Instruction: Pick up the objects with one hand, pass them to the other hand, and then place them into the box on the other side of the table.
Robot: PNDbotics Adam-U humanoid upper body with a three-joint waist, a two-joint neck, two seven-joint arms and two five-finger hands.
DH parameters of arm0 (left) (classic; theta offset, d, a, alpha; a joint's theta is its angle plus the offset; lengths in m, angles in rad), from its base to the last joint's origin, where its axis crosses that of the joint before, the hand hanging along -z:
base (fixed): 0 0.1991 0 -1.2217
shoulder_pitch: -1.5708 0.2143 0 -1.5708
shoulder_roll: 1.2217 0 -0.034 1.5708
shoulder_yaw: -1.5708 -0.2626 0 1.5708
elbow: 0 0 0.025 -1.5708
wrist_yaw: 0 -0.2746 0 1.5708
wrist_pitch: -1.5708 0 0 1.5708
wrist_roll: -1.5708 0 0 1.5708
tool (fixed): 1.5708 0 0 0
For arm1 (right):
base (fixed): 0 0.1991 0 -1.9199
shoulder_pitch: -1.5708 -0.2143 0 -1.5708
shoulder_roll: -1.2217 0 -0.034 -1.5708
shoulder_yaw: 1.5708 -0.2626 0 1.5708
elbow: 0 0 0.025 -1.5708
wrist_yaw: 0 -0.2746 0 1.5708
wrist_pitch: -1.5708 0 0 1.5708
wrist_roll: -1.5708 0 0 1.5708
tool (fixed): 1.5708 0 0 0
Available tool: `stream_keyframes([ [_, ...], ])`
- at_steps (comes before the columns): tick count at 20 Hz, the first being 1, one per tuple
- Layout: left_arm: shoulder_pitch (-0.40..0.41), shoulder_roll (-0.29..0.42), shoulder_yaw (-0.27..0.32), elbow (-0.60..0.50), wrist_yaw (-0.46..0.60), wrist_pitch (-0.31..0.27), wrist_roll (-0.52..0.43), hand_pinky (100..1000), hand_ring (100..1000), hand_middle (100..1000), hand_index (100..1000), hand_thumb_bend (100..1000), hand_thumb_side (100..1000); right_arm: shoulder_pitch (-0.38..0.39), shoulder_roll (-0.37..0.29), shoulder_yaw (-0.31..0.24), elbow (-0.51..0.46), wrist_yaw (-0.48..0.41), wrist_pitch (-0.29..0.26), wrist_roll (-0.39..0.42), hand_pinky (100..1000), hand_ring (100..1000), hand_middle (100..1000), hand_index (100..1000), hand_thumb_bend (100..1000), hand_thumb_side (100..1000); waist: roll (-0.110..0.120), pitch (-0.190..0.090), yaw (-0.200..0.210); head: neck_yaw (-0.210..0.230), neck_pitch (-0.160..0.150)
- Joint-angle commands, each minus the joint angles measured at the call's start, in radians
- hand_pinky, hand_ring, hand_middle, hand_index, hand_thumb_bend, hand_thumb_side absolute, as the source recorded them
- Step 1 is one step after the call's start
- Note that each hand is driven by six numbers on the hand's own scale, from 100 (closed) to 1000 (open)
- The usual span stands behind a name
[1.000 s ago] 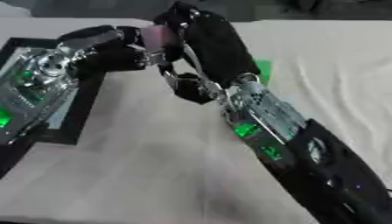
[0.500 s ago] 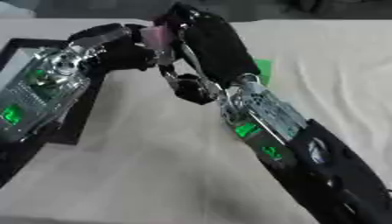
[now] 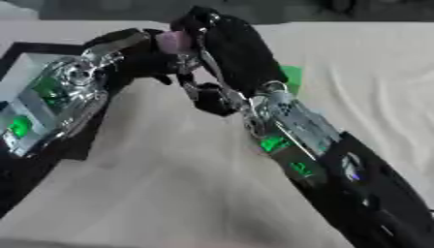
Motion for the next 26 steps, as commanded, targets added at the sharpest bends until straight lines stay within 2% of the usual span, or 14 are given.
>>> stream_keyframes([
  [1,-0.017,0.023,0.020,0.007,0.042,0.001,0.040,677,655,557,645,100,399,-0.012,-0.008,-0.005,-0.020,-0.004,0.009,0.008,743,676,610,592,117,100,0.012,-0.040,-0.001,0.002,-0.005],
  [8,-0.013,0.030,0.018,0.001,0.116,0.001,0.105,651,611,494,556,100,353,-0.012,-0.014,-0.009,-0.023,-0.014,0.040,0.017,787,737,708,678,308,108,0.011,-0.041,-0.002,0.004,-0.006],
  [11,-0.012,0.031,0.016,0.001,0.130,0.001,0.133,643,604,486,560,100,319,-0.014,-0.017,-0.008,-0.019,0.010,0.048,0.042,808,777,779,753,395,305,0.011,-0.041,-0.002,0.003,-0.009],
  [15,-0.011,0.033,0.015,-0.002,0.144,0.001,0.156,640,604,489,567,100,279,-0.013,-0.018,-0.009,-0.018,0.062,0.064,0.091,814,802,817,800,425,431,0.011,-0.042,-0.002,0.003,-0.010],
  [21,-0.009,0.036,0.015,0.000,0.164,0.001,0.176,638,604,492,571,100,234,-0.016,-0.025,-0.012,-0.037,0.102,0.062,0.149,815,812,831,836,419,545,0.011,-0.043,-0.005,0.005,-0.012],
  [26,-0.006,0.040,0.012,0.003,0.172,0.001,0.177,640,608,497,578,100,219,-0.017,-0.034,-0.021,-0.048,0.113,0.057,0.174,810,814,837,858,435,577,0.010,-0.043,-0.007,0.007,-0.011],
])
